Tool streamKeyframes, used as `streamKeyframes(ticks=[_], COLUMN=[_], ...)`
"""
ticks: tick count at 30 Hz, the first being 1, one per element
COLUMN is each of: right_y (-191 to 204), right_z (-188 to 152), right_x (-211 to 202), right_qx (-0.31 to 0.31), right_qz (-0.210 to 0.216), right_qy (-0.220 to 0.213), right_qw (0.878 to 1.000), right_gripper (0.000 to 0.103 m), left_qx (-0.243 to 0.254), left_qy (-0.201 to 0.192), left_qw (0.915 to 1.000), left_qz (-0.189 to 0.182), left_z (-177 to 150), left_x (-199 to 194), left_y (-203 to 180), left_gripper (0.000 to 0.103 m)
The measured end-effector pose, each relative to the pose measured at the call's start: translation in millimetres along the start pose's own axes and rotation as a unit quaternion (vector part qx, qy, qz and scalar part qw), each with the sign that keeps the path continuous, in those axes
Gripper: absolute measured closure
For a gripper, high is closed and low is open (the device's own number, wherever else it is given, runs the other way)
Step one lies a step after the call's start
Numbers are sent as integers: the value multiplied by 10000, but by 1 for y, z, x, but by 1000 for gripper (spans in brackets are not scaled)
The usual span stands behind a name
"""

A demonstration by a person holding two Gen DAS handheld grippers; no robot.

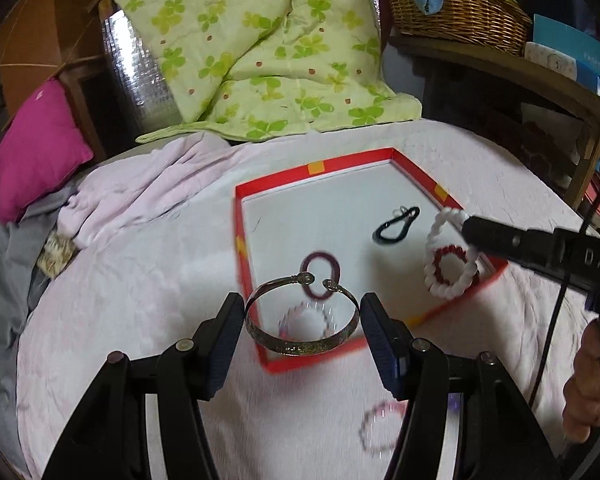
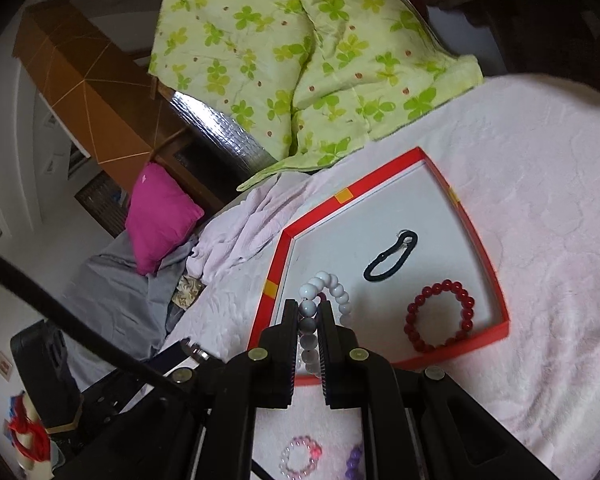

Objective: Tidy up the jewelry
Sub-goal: 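Carry the bangle and white bracelet into the red tray and open both tools, then move the right tool toward the purple bead bracelet while the left tool withdraws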

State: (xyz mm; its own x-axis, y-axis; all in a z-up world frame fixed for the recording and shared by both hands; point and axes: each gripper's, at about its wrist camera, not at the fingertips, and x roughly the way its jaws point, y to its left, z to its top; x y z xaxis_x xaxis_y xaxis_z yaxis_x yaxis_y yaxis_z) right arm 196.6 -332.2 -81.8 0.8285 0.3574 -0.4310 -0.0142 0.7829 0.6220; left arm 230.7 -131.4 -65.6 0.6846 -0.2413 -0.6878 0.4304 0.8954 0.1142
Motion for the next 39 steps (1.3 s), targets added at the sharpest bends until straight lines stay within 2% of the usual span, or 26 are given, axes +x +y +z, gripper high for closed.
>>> streamKeyframes(ticks=[4,7,11,14,18,21,24,25,26,30,34,39], right_y=[-5,-13,-11,-9,-9,-11,-14,-15,-16,-14,-11,-5], right_z=[6,9,7,3,-2,-3,0,2,3,8,11,5], right_x=[15,28,42,56,69,71,65,62,59,44,26,8], right_qx=[105,416,423,447,424,375,388,392,403,327,269,155], right_qz=[-56,140,229,273,145,-140,-327,-405,-456,-453,-353,-356], right_qy=[88,228,414,603,829,831,702,636,588,343,206,221], right_qw=[9999,9988,9980,9968,9955,9957,9962,9964,9964,9978,9988,9990], right_gripper=[92,92,92,92,92,91,90,87,79,77,77,77], left_qx=[23,-9,-41,-76,-88,-226,-416,-476,-518,-647,-584,-638], left_qy=[108,261,478,680,876,963,813,759,723,504,406,471], left_qw=[9999,9996,9988,9976,9961,9951,9957,9958,9958,9962,9972,9966], left_qz=[-20,50,72,-92,9,18,-121,-188,-228,-301,-223,-210], left_z=[18,33,49,54,56,57,58,58,58,49,22,-31], left_x=[27,51,85,109,131,137,129,123,119,88,53,19], left_y=[7,18,29,31,29,35,44,47,49,59,58,47], left_gripper=[41,41,41,41,41,41,41,41,41,40,38,33])
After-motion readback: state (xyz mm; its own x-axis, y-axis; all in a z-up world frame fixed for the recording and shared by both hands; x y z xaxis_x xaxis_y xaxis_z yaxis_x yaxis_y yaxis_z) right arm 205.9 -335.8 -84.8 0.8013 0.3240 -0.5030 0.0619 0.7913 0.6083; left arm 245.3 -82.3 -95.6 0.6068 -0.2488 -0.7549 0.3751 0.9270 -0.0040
